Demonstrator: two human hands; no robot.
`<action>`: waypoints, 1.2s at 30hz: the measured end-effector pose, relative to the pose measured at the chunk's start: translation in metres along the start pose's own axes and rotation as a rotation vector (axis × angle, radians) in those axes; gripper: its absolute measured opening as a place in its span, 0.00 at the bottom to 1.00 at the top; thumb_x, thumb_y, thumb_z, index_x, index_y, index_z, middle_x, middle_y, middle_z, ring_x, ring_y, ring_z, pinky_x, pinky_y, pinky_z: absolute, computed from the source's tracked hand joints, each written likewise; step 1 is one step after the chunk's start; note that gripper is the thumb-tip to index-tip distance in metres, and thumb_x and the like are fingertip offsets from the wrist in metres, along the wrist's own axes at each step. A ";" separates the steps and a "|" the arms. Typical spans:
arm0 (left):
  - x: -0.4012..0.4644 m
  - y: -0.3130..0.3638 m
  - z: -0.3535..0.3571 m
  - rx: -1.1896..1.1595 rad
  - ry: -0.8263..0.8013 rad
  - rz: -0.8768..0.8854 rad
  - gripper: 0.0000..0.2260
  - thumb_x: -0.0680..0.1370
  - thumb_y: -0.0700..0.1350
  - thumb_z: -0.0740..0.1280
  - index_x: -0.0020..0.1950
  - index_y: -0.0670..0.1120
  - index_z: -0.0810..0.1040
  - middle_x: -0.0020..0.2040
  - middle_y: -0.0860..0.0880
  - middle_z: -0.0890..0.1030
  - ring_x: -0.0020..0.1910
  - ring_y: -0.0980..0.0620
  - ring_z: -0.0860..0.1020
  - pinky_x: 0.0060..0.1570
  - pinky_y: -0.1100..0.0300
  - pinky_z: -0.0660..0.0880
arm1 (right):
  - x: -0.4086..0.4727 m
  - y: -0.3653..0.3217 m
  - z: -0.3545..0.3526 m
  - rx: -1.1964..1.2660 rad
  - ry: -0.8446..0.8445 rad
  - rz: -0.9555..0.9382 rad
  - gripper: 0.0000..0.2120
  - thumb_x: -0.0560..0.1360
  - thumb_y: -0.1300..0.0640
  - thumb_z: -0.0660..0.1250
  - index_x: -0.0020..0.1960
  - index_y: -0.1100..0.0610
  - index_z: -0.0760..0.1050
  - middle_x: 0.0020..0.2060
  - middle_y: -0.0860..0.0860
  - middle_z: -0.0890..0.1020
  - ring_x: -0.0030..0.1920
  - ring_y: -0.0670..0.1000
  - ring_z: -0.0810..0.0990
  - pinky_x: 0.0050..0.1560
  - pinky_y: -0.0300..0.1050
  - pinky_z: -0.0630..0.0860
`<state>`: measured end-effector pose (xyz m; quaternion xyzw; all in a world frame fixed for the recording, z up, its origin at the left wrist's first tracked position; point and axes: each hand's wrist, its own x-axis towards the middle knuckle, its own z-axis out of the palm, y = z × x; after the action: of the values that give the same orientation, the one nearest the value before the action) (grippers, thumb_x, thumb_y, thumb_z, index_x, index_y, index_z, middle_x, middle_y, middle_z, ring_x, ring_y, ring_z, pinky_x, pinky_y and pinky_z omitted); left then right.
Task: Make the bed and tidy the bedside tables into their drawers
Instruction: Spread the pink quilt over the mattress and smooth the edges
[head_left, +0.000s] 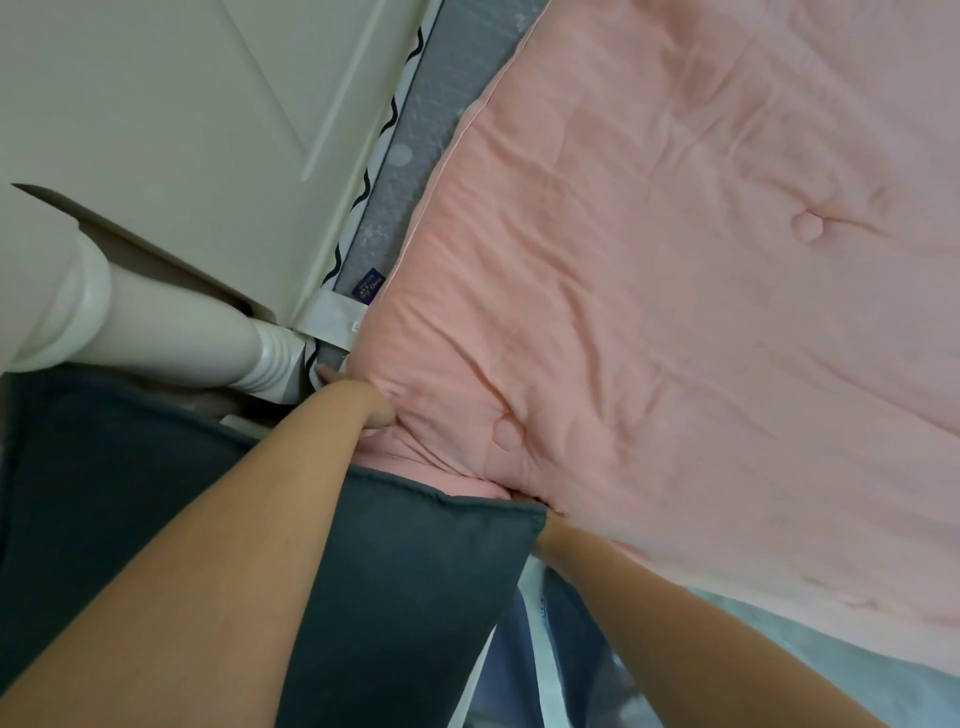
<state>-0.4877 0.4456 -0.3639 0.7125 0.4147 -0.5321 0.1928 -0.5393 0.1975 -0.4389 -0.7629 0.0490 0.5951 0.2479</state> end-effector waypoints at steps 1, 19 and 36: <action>-0.002 0.003 0.001 0.003 0.041 -0.033 0.47 0.78 0.52 0.67 0.76 0.37 0.34 0.77 0.34 0.52 0.76 0.38 0.57 0.74 0.48 0.57 | -0.010 0.003 -0.008 -0.013 -0.040 -0.031 0.10 0.82 0.65 0.57 0.48 0.58 0.76 0.48 0.46 0.75 0.49 0.42 0.72 0.56 0.30 0.66; -0.014 0.081 -0.035 -0.454 0.361 0.448 0.36 0.72 0.67 0.66 0.70 0.42 0.71 0.65 0.41 0.76 0.62 0.41 0.75 0.52 0.57 0.71 | -0.002 -0.100 -0.120 -0.615 0.773 -0.242 0.18 0.78 0.46 0.60 0.59 0.58 0.71 0.52 0.57 0.78 0.52 0.60 0.78 0.44 0.49 0.73; -0.035 -0.001 -0.054 -0.189 0.665 0.431 0.19 0.76 0.59 0.62 0.50 0.44 0.80 0.48 0.39 0.80 0.47 0.39 0.78 0.45 0.53 0.73 | -0.046 -0.122 -0.086 -0.543 0.374 -0.651 0.15 0.79 0.52 0.51 0.50 0.59 0.72 0.47 0.60 0.81 0.47 0.63 0.78 0.46 0.54 0.74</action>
<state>-0.4589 0.4715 -0.3121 0.8954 0.3430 -0.1794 0.2199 -0.4312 0.2559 -0.3421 -0.8702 -0.3066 0.3299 0.2000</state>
